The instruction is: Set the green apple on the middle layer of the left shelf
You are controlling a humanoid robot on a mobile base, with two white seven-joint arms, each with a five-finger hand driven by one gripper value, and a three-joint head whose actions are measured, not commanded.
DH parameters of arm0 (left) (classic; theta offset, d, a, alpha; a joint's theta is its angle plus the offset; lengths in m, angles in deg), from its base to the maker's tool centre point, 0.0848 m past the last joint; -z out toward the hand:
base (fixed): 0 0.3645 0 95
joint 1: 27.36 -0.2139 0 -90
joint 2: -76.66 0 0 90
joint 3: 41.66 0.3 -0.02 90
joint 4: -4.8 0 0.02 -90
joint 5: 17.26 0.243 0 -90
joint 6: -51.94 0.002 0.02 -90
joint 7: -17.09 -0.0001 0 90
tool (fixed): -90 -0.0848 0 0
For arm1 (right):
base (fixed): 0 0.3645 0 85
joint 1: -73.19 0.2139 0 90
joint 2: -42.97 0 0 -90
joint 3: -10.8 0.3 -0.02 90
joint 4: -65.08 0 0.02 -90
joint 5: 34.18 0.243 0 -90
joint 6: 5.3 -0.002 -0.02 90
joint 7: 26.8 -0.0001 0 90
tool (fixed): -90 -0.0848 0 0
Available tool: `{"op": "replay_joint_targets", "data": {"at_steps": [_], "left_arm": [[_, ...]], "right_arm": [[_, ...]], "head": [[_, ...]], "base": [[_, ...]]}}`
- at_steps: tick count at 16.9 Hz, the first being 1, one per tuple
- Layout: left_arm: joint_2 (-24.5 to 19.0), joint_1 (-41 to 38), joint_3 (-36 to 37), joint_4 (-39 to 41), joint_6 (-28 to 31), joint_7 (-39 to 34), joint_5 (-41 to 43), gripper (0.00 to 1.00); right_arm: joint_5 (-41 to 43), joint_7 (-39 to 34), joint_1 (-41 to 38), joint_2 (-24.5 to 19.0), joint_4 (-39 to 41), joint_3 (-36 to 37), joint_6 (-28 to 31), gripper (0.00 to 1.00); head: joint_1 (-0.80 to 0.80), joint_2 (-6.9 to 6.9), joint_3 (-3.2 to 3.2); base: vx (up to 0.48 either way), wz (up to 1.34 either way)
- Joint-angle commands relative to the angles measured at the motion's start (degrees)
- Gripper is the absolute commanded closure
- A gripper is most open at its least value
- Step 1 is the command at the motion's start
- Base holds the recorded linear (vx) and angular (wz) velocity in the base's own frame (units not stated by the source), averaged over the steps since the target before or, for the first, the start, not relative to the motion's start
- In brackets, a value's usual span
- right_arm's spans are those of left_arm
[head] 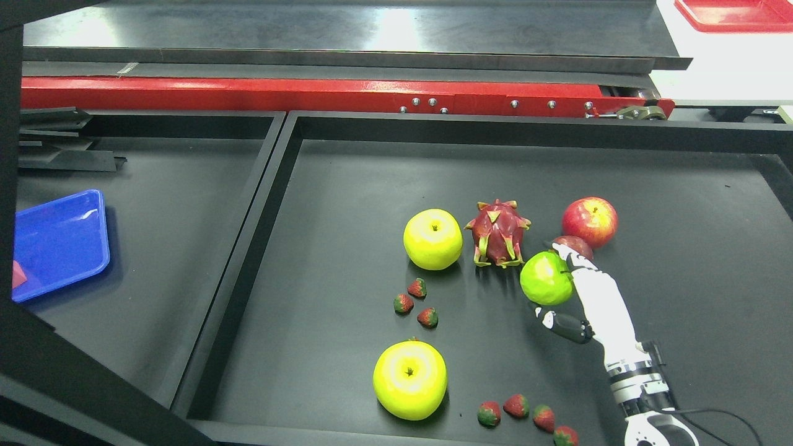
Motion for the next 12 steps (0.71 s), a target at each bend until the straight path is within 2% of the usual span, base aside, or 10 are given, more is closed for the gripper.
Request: {"op": "replay_joint_targets", "data": {"at_steps": [1, 3, 6, 7, 9, 12], "left_arm": [[-1.0, 0.01, 0.0, 0.0, -0.05, 0.0, 0.0, 0.0], [-1.0, 0.01, 0.0, 0.0, 0.03, 0.0, 0.0, 0.0], [-1.0, 0.01, 0.0, 0.0, 0.03, -0.09, 0.0, 0.0], [-1.0, 0.01, 0.0, 0.0, -0.05, -0.09, 0.0, 0.0], [-1.0, 0.01, 0.0, 0.0, -0.05, 0.0, 0.0, 0.0], [-1.0, 0.01, 0.0, 0.0, -0.05, 0.0, 0.0, 0.0]], "right_arm": [[7.77, -1.26, -1.2, 0.08, 2.54, -1.37, -1.75, 0.0], [18.56, -1.44, -0.94, -0.18, 2.9, 0.64, -2.29, 0.0], [42.09, -1.44, -0.94, -0.54, 2.81, 4.86, -1.85, 0.0], [46.44, -1.44, -1.29, -0.62, 2.81, 5.31, -1.67, 0.0], [49.99, -1.52, -2.95, -2.2, 2.81, 5.32, -1.67, 0.0], [51.05, -2.05, -5.07, -4.46, 2.81, 2.95, -1.67, 0.0]], "head": [[0.0, 0.0, 0.0], [0.0, 0.0, 0.0], [0.0, 0.0, 0.0], [0.0, 0.0, 0.0], [0.0, 0.0, 0.0], [0.0, 0.0, 0.0]], "base": [[0.0, 0.0], [0.0, 0.0], [0.0, 0.0], [0.0, 0.0], [0.0, 0.0], [0.0, 0.0]]}}
